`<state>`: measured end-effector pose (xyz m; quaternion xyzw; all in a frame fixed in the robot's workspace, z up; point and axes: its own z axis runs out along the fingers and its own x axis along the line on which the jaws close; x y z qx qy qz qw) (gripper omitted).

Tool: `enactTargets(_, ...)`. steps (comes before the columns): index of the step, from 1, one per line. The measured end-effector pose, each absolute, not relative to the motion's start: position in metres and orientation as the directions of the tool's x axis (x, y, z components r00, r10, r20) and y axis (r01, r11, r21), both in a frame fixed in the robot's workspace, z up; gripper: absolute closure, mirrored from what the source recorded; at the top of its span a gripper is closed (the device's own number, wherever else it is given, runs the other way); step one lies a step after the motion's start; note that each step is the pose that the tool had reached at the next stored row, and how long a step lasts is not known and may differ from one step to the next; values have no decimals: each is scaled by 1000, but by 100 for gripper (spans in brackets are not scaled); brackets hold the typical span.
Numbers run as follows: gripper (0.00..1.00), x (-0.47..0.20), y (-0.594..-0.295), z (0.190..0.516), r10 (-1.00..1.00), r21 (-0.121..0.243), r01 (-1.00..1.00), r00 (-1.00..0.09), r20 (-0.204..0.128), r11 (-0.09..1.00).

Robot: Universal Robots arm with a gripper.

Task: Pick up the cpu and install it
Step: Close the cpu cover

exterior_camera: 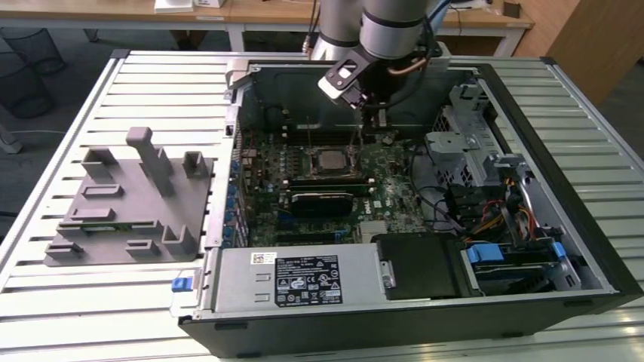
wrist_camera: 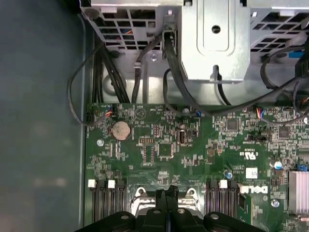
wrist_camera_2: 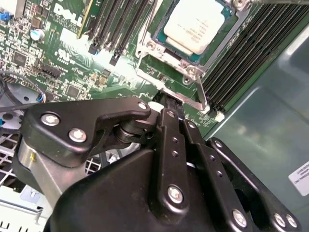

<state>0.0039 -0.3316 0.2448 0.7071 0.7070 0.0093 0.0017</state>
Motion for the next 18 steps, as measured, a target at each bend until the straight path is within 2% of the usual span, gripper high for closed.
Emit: enactTargets(18, 89, -11, -332, 239, 1000, 16, 1000, 0, 11, 0)
